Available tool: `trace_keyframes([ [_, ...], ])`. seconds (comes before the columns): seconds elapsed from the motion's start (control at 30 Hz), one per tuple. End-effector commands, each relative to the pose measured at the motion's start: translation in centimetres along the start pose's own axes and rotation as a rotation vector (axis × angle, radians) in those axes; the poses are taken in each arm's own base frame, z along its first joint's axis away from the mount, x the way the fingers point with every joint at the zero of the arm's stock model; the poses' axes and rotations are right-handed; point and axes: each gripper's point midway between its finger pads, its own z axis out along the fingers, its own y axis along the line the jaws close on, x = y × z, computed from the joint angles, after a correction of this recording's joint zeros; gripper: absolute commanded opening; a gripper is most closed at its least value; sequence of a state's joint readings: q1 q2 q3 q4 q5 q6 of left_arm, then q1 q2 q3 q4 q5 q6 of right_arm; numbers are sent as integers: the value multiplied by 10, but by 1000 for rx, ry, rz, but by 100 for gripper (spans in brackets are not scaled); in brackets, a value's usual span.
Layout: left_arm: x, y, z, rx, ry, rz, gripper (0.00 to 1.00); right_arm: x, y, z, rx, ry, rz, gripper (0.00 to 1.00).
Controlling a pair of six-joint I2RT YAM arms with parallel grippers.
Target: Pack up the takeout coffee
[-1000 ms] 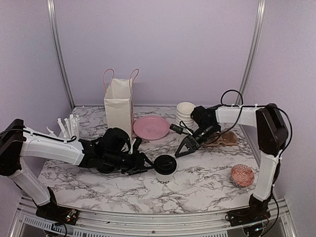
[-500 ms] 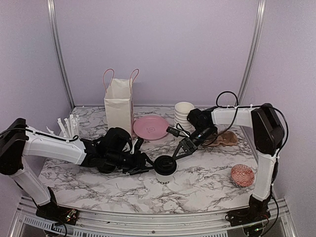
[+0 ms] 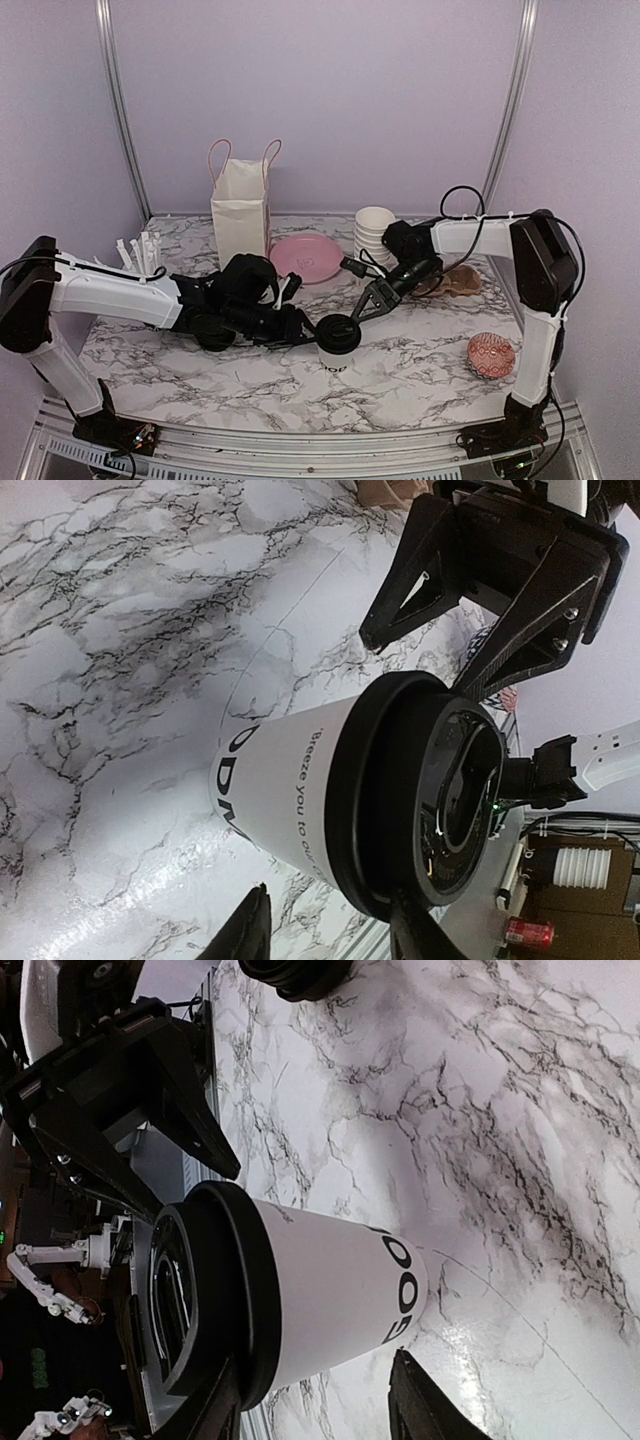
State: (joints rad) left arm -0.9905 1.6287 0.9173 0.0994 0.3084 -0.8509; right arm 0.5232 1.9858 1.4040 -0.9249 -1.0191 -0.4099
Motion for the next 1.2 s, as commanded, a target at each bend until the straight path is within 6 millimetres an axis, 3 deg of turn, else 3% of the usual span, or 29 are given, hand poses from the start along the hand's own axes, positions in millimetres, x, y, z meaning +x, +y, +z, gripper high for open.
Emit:
trace_keyframes([
  [0.0,41,108,10,-428,102,51,39,31,-46,22,167,116,53,47],
  [0.13,54,125,14,-475,143,60,38,44,-62,25,216,157,95,45],
  [0.4,96,170,11,-591,247,56,35,55,-69,26,270,183,99,44],
  [0.47,100,172,10,-593,262,60,35,54,-68,25,273,184,95,43],
  [0.57,77,144,11,-526,200,95,35,40,-50,22,213,142,45,43],
  [0.73,5,78,-2,-442,-19,206,37,15,-1,10,76,54,-59,43],
  [0.83,-27,45,-15,-406,-126,252,38,14,12,5,57,37,-78,44],
  [0.97,-46,25,-25,-391,-181,304,40,17,18,3,53,32,-91,46],
  [1.17,-44,1,-45,-298,-200,285,47,13,30,-3,34,9,-120,48],
])
